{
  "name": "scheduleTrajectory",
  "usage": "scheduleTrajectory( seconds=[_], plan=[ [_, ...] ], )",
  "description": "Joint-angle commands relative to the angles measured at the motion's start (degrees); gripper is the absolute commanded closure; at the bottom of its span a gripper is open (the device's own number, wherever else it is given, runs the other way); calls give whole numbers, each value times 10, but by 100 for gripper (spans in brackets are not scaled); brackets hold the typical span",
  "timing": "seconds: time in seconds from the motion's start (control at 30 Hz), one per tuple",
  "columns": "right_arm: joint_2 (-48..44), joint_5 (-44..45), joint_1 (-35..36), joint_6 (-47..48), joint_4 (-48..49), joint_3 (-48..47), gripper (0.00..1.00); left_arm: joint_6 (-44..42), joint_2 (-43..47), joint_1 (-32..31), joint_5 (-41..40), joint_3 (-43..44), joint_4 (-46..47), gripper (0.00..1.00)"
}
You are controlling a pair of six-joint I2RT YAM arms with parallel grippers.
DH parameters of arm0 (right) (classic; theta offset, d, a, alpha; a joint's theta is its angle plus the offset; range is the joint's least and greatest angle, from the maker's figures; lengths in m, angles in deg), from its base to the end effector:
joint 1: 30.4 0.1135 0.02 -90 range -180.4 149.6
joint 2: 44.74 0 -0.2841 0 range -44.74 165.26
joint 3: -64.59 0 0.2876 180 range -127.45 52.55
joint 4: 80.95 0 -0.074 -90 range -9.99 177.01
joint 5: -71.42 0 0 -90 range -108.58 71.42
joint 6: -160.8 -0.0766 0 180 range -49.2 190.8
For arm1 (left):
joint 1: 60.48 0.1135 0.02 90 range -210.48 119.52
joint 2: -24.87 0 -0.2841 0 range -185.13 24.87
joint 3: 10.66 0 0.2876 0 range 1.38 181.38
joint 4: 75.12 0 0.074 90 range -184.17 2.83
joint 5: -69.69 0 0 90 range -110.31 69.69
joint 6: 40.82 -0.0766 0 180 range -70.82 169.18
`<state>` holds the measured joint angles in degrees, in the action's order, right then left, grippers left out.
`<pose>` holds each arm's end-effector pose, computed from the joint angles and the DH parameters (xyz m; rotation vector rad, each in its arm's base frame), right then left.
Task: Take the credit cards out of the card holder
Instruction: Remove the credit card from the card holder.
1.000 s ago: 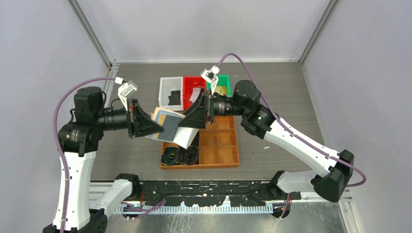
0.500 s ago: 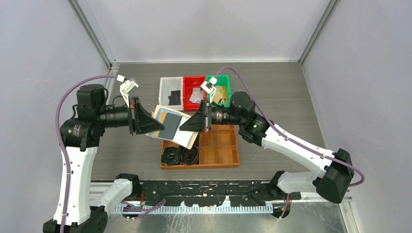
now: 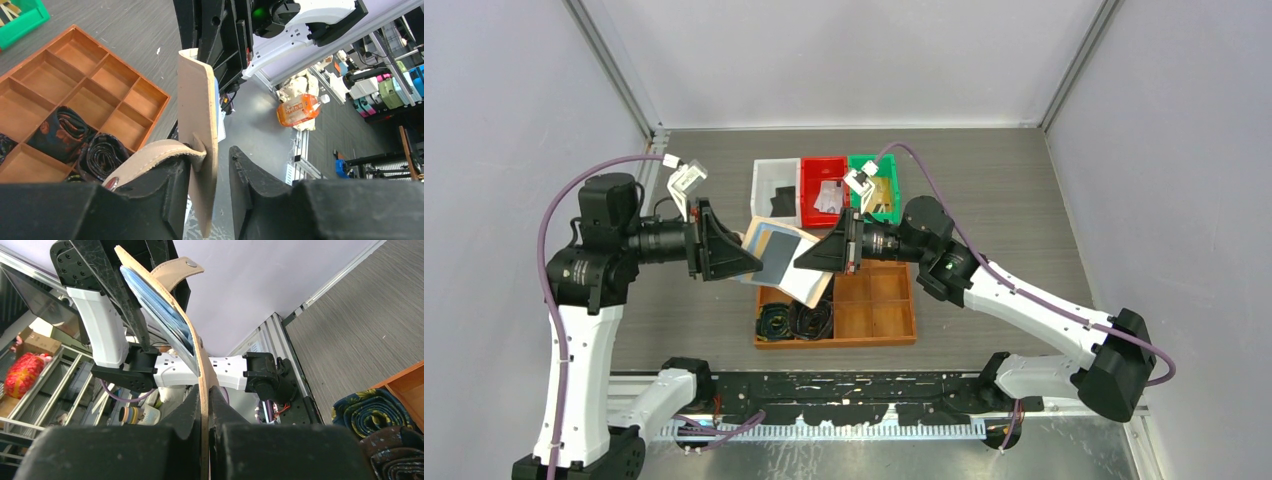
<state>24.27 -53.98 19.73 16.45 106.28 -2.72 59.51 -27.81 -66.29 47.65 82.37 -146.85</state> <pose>0.1849 0.2906 0.3834 -0.5426 1.7465 1.8397 0.1467 -0.0863 0.4721 0.6394 1.9147 -1.4087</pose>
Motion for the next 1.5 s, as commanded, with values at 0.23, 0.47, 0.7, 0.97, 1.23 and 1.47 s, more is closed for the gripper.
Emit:
scheduleTrajectory(
  seconds=[0.23, 0.47, 0.7, 0.97, 1.23, 1.47],
  plan=[
    [-20, -4, -2, -13, 59, 4, 99, 42, 17, 4, 14, 7, 63, 77],
    [-25, -6, -1, -12, 60, 13, 99, 60, 21, 3, 16, 9, 72, 68],
    [-34, -9, -1, -10, 59, 13, 99, 83, 27, 3, -6, -1, 101, 77],
    [-31, 5, 7, -12, 25, -13, 99, 61, 39, 4, -94, -18, 95, 53],
    [-28, 115, 27, 55, -196, -100, 99, 154, 49, 3, 7, -49, 188, 51],
    [-1, 309, 72, 91, -460, -225, 99, 172, 65, 4, 9, -95, 220, 43]
  ],
)
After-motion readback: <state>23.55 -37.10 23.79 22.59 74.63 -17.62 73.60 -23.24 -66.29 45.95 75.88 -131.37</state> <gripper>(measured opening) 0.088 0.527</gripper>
